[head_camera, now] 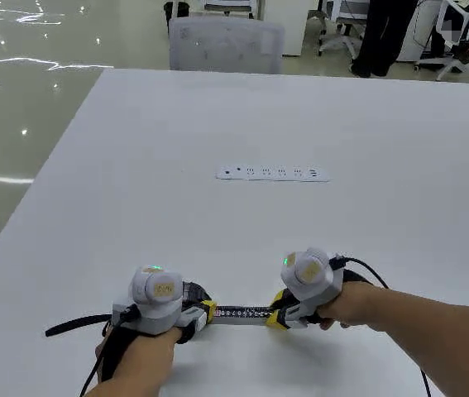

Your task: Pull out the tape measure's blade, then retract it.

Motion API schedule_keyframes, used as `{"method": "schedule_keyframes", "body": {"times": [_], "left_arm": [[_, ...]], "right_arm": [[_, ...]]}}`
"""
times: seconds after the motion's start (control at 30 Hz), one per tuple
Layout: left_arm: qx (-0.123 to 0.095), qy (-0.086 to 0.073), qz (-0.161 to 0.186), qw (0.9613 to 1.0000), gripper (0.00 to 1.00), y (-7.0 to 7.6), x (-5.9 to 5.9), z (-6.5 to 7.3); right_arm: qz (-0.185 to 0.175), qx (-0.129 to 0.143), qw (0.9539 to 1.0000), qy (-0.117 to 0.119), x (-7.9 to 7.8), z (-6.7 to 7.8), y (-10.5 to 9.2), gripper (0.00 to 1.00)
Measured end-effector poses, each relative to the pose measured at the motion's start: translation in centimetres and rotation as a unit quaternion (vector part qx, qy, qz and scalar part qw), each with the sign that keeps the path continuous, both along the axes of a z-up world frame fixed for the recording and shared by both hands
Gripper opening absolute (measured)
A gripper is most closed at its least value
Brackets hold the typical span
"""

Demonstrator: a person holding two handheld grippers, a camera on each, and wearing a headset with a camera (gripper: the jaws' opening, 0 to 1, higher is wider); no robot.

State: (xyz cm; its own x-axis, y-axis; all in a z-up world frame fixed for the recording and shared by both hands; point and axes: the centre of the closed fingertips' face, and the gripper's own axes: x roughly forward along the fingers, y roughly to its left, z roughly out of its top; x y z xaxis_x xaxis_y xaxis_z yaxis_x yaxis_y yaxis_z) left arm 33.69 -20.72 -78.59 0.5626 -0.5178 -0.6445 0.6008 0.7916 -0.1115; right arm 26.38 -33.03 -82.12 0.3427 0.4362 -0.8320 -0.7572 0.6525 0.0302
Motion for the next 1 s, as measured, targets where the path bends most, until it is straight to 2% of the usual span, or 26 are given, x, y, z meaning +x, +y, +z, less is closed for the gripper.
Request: {"method": "schedule_keyframes", "body": {"times": [1.0], "left_arm": [[-0.001,0.004,0.004,1.0000,0.58,0.0,0.0,0.0]], "right_arm": [[0.007,0.001,1.0000,-0.006,0.9,0.0,2.2,0.14]]}}
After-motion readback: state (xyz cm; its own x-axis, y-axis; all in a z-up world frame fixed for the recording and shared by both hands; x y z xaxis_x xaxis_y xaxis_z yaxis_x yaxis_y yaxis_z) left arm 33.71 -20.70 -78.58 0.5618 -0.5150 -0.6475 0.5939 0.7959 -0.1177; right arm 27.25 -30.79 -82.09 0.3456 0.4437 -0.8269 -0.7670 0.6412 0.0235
